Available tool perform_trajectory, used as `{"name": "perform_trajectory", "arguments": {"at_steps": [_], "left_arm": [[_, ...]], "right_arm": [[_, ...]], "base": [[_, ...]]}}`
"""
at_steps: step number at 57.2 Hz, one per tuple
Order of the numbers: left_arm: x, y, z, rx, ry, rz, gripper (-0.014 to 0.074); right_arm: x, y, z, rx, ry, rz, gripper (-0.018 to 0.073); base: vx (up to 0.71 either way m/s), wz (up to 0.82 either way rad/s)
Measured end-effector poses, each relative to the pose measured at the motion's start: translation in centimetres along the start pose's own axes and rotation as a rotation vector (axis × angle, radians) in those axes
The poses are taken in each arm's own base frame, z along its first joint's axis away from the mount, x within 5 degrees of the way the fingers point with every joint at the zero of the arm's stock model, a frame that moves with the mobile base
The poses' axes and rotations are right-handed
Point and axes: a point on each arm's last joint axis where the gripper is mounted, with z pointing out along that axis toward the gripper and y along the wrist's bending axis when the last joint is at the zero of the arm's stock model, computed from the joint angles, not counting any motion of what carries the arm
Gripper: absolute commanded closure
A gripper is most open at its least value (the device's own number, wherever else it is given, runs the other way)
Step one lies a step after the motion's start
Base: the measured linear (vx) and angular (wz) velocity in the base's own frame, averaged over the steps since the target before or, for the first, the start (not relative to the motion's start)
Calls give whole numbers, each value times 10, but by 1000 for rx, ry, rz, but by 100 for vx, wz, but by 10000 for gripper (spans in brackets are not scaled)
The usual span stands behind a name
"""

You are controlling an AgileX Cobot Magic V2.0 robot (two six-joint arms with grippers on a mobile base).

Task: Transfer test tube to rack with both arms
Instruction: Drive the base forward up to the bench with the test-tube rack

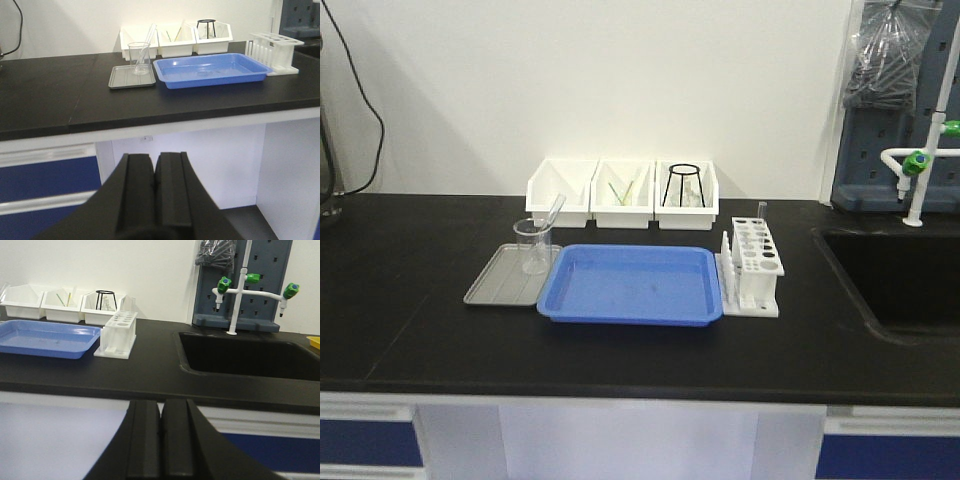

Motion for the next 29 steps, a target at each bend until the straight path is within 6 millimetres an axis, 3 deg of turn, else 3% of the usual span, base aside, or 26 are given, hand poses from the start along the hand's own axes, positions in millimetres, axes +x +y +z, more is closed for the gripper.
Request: {"name": "perform_trajectory", "arguments": {"at_steps": [29], "left_arm": [[0,0,0,0,0,0,603]], "right_arm": [[0,0,0,0,0,0,570]], "base": [[43,4]]}}
